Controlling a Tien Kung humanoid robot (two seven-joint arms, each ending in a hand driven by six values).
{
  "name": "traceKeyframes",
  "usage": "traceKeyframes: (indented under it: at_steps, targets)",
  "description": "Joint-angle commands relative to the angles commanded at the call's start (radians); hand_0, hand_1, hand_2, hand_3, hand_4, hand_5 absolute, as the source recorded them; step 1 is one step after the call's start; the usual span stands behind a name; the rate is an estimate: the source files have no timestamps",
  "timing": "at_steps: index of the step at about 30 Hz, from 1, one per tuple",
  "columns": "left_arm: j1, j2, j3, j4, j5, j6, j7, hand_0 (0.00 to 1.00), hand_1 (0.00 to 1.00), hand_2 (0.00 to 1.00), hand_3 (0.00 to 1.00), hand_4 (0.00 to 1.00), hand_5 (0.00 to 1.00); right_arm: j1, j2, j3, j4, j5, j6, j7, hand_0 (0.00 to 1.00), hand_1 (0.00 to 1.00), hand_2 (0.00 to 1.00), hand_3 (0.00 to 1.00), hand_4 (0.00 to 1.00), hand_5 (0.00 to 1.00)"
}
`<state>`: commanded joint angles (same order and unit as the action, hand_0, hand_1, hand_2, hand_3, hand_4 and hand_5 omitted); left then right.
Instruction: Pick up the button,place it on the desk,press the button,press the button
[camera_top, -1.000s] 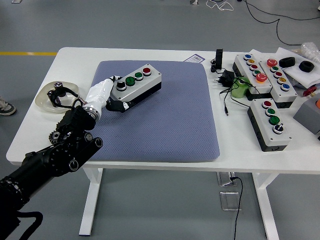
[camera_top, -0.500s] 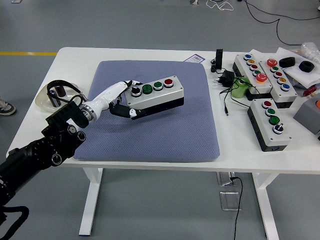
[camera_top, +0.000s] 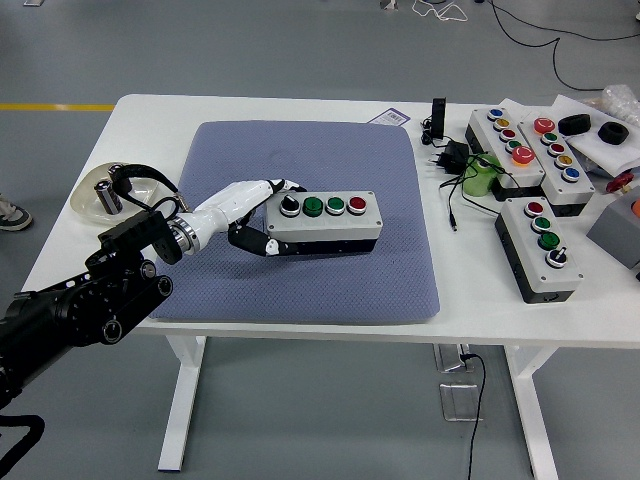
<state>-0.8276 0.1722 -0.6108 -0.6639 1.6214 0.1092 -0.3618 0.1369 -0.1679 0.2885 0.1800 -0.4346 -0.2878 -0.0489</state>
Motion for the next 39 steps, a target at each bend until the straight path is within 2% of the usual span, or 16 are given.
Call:
traceKeyframes:
  at_steps: [7, 8, 13, 14, 19, 20, 25, 26, 31, 32, 37, 38, 39]
  targets:
    - [-0.003, 0.000, 0.023, 0.006, 0.014, 0.006, -0.002, 0.063, 0.124, 0.140, 0.234, 0.435, 0.002, 0.002, 0.001, 0.015, 0.000, -0.018, 0.001, -0.004, 0.640, 0.527, 0.544, 0.633, 0.237, 0.243]
    - [-0.004, -0.001, 0.023, 0.006, 0.019, 0.008, 0.000, 0.102, 0.172, 0.177, 0.268, 0.416, 0.002, 0.002, 0.001, 0.017, 0.000, -0.020, 0.002, -0.004, 0.640, 0.528, 0.544, 0.633, 0.237, 0.243]
    - [-0.006, 0.001, 0.017, 0.008, 0.049, 0.000, 0.017, 0.102, 0.172, 0.177, 0.268, 0.416, 0.002, 0.003, 0.001, 0.023, 0.000, -0.027, 0.003, -0.005, 0.640, 0.528, 0.544, 0.633, 0.237, 0.243]
    - [-0.007, 0.003, 0.015, 0.007, 0.064, -0.006, 0.024, 0.243, 0.299, 0.305, 0.477, 0.499, 0.002, 0.004, 0.001, 0.027, 0.000, -0.031, 0.003, -0.006, 0.639, 0.527, 0.544, 0.634, 0.238, 0.243]
    - [-0.009, 0.008, 0.008, 0.005, 0.102, -0.016, 0.043, 0.243, 0.299, 0.305, 0.477, 0.499, 0.002, 0.004, 0.001, 0.029, 0.000, -0.034, 0.003, -0.006, 0.639, 0.527, 0.544, 0.634, 0.238, 0.243]
    - [-0.009, 0.009, 0.007, 0.004, 0.107, -0.018, 0.045, 0.418, 0.536, 0.605, 0.766, 0.792, 0.028, 0.004, 0.001, 0.030, 0.000, -0.035, 0.003, -0.007, 0.641, 0.527, 0.544, 0.634, 0.239, 0.244]
    - [-0.005, 0.013, 0.000, -0.002, 0.090, -0.019, 0.052, 0.418, 0.536, 0.605, 0.766, 0.792, 0.028, 0.004, 0.002, 0.033, 0.000, -0.038, 0.002, -0.007, 0.641, 0.527, 0.544, 0.634, 0.239, 0.244]
    - [-0.004, 0.013, -0.005, -0.006, 0.086, -0.016, 0.052, 0.606, 0.714, 0.822, 0.863, 0.964, 0.277, 0.004, 0.002, 0.033, 0.000, -0.037, 0.002, -0.007, 0.640, 0.527, 0.545, 0.634, 0.239, 0.243]
    - [-0.003, 0.016, -0.020, -0.018, 0.083, -0.014, 0.054, 0.606, 0.714, 0.822, 0.863, 0.964, 0.277, 0.004, 0.002, 0.032, 0.000, -0.037, 0.002, -0.007, 0.640, 0.527, 0.545, 0.634, 0.239, 0.243]
    - [-0.003, 0.015, -0.023, -0.020, 0.079, -0.009, 0.052, 0.708, 0.775, 0.863, 0.871, 0.975, 0.298, 0.004, 0.002, 0.031, 0.000, -0.036, 0.002, -0.007, 0.641, 0.527, 0.545, 0.634, 0.239, 0.243]
    - [-0.004, 0.014, -0.023, -0.025, 0.082, -0.007, 0.050, 0.708, 0.775, 0.863, 0.871, 0.975, 0.298, 0.005, 0.002, 0.034, 0.000, -0.040, 0.003, -0.008, 0.641, 0.527, 0.545, 0.634, 0.239, 0.243]
    - [-0.004, 0.014, -0.023, -0.025, 0.082, -0.008, 0.050, 0.812, 0.844, 0.911, 0.878, 0.982, 0.319, 0.005, 0.002, 0.034, 0.000, -0.040, 0.003, -0.008, 0.641, 0.527, 0.547, 0.633, 0.239, 0.243]
    - [-0.003, 0.014, -0.024, -0.026, 0.083, -0.009, 0.050, 0.812, 0.844, 0.911, 0.878, 0.982, 0.319, 0.005, 0.002, 0.035, 0.000, -0.040, 0.003, -0.008, 0.641, 0.527, 0.547, 0.633, 0.239, 0.243]
